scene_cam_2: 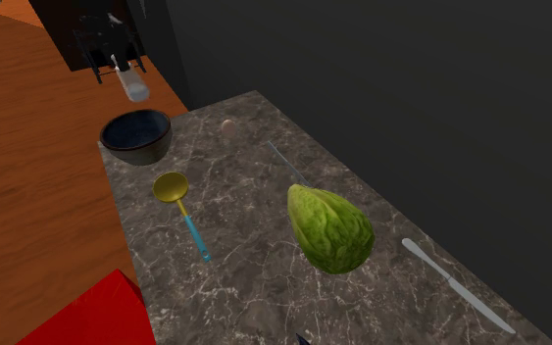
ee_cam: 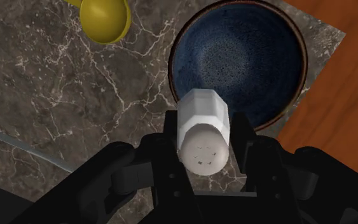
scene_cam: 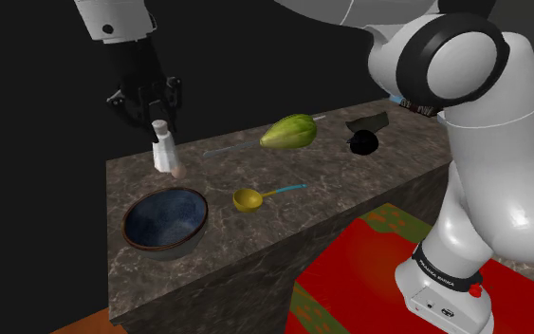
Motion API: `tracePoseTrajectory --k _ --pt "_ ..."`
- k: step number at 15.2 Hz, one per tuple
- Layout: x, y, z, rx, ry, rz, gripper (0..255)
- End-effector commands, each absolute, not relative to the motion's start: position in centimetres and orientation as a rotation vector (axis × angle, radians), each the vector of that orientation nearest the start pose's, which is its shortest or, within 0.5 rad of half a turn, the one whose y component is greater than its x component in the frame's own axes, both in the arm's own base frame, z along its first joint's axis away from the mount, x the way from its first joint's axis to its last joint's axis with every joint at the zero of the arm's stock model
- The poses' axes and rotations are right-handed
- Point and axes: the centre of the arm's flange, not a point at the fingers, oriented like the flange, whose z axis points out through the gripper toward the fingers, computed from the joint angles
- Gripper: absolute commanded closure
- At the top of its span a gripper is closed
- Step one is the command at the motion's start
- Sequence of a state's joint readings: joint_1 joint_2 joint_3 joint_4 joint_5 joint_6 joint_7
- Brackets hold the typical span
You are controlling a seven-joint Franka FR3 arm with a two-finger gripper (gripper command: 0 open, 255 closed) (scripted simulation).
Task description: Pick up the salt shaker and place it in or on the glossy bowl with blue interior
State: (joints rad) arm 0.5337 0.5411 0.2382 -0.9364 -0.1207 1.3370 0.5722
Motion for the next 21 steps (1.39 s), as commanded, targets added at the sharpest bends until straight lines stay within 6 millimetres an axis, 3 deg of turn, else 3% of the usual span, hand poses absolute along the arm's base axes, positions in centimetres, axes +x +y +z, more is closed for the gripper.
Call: tracePoseTrajectory --k 1,3,21 --pt "51.6 44.6 57.2 -3.204 -0.245 0.168 255" --pt "50.5 46.7 57.4 -3.204 -0.245 0.168 255" --pt "50.5 46.7 47.9 -3.204 -0.245 0.168 255"
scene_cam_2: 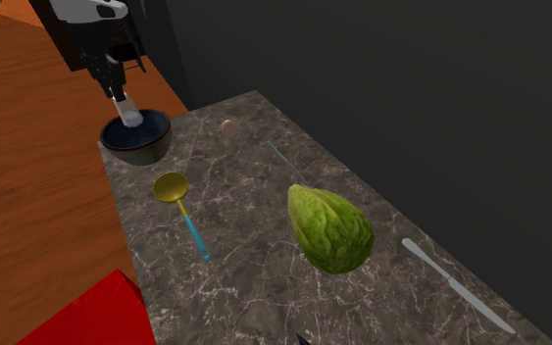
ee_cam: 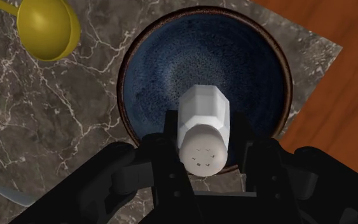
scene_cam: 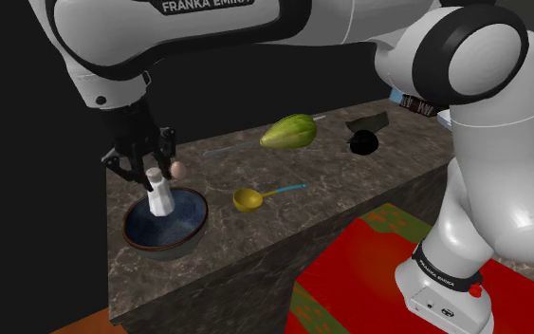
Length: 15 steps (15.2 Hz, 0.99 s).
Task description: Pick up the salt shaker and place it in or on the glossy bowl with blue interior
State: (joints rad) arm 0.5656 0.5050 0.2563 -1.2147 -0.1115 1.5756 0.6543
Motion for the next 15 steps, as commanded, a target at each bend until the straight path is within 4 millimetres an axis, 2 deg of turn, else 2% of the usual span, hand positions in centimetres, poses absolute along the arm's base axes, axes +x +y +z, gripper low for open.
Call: tracePoseTrajectory --k 1,3,10,11,15 --pt "50.52 46.72 47.38 -3.204 -0.245 0.168 255" --pt "50.52 46.72 46.49 -3.204 -0.245 0.168 255" --pt "50.52 46.72 46.49 -3.204 -0.245 0.168 255" --pt "50.52 46.72 46.49 -3.204 -0.245 0.168 0" --pt "50.52 46.72 46.49 -3.204 -0.245 0.168 0"
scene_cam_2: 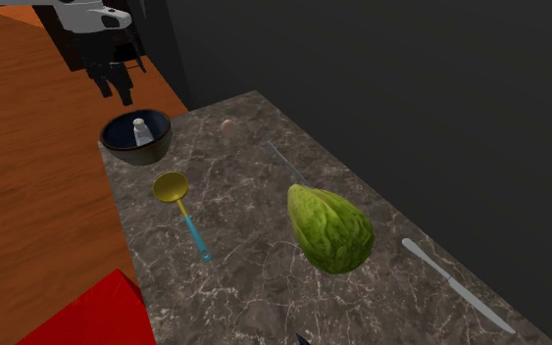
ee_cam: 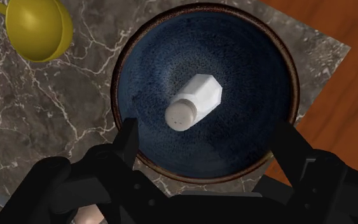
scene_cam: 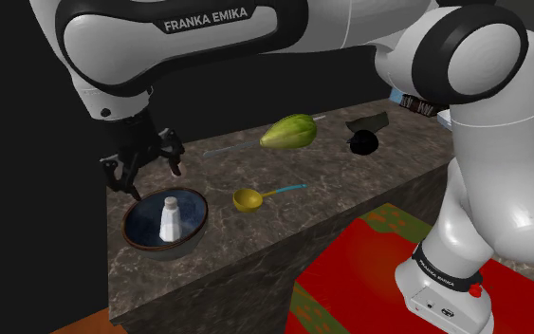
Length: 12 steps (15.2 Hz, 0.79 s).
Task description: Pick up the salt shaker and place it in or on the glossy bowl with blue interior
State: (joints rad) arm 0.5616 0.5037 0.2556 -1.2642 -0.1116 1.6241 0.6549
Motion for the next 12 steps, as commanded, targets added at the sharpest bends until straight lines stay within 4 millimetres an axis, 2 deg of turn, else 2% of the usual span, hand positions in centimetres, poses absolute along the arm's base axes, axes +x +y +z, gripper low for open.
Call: tracePoseTrajectory --k 1,5,12 --pt "50.5 46.7 46.5 -3.204 -0.245 0.168 0" --pt "51.0 47.1 51.4 -3.204 -0.245 0.168 0" --pt "51.0 47.1 51.4 -3.204 -0.245 0.168 0"
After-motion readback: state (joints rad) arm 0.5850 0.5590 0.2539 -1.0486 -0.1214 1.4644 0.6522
